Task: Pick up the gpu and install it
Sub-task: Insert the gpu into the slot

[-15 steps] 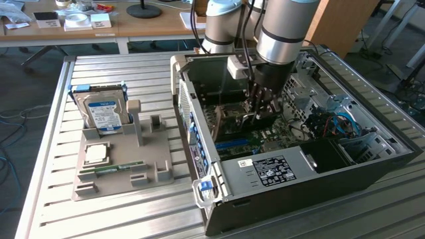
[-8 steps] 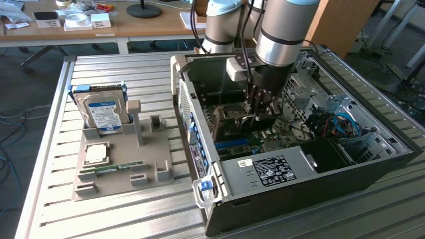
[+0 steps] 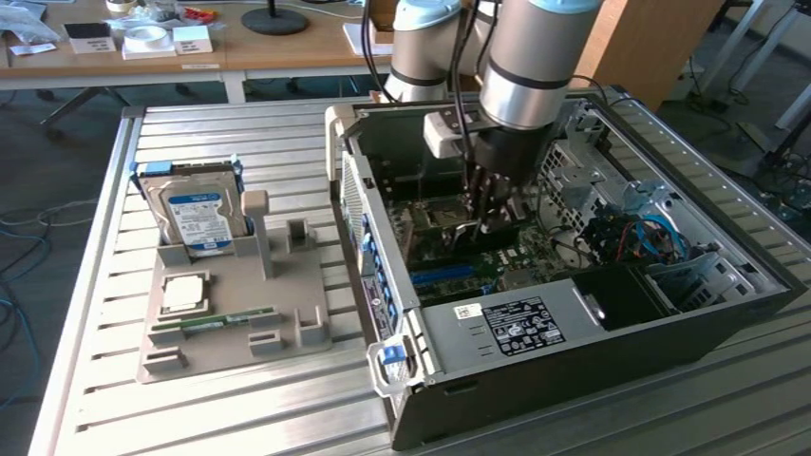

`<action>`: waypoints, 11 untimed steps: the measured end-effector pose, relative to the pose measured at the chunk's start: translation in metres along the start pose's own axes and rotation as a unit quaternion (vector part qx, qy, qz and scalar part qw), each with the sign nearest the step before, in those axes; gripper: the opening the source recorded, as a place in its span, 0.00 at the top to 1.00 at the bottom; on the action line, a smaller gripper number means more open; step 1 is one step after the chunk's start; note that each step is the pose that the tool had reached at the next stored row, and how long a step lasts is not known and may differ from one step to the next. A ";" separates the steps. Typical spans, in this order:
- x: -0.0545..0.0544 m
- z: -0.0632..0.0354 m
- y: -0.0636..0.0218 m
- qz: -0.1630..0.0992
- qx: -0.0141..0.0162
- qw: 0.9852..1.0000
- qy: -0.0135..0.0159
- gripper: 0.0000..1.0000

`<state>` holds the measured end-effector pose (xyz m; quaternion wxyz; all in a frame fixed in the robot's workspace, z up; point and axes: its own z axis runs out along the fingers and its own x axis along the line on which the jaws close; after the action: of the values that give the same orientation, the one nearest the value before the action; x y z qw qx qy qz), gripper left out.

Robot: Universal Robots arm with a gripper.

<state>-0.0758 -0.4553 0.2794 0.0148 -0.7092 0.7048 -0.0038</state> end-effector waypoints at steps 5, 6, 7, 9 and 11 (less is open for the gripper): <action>0.000 0.0010 0.0028 0.000 0.000 1.000 0.000 0.73; 0.000 0.0015 0.0033 0.000 0.000 1.000 0.000 0.73; 0.001 0.0020 0.0036 0.000 0.000 1.000 0.000 0.73; 0.001 0.0031 0.0047 0.000 0.000 1.000 0.000 0.73; 0.001 0.0039 0.0066 0.000 0.000 1.000 0.000 0.73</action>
<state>-0.0823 -0.4564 0.2753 0.0147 -0.7092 0.7048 -0.0038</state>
